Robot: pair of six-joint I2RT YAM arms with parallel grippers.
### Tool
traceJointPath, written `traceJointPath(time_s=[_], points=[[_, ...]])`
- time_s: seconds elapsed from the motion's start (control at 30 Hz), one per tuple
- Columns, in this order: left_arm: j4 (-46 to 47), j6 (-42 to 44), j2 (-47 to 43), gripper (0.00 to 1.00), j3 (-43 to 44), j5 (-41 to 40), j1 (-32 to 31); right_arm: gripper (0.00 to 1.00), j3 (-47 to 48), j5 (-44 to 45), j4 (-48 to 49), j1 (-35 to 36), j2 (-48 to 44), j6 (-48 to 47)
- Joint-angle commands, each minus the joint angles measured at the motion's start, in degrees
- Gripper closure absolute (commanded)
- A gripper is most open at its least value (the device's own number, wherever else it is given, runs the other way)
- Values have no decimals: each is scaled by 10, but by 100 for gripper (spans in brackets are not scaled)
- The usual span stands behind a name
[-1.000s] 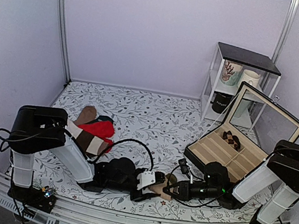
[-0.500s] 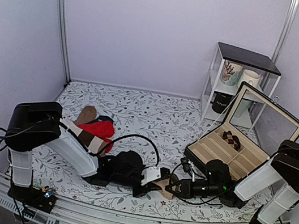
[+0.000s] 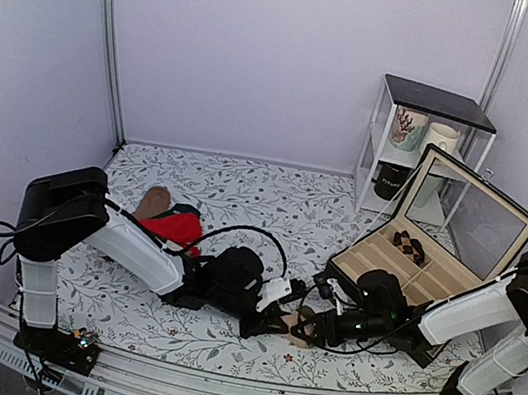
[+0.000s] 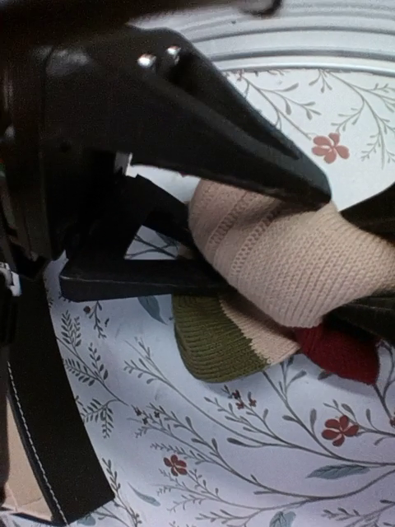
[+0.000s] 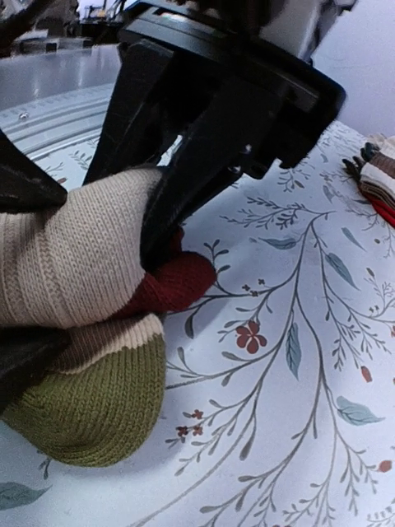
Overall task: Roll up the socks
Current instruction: Roll a pair of socks at the center of the board.
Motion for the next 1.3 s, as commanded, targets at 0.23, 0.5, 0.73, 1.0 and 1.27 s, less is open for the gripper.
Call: traceJointPath(time_s=[0.23,0.5,0.73,1.0,1.27], points=[[-277,-65,99,100,-11,127,-8,31,-77,89,18,15,-194,-187],[-271,-71,115,100,-23,128,-6,30,-78,117,-12,14,-213,-166],[-261,-75,118,100,-24,123,-6,41,-65,180,-129,14,-182,3],[-260,-71,125,100,-13,115,-6,42,-84,143,-154,16,-211,51],[-258,-71,121,100,-17,97,-6,54,-67,118,-113,38,-116,64]])
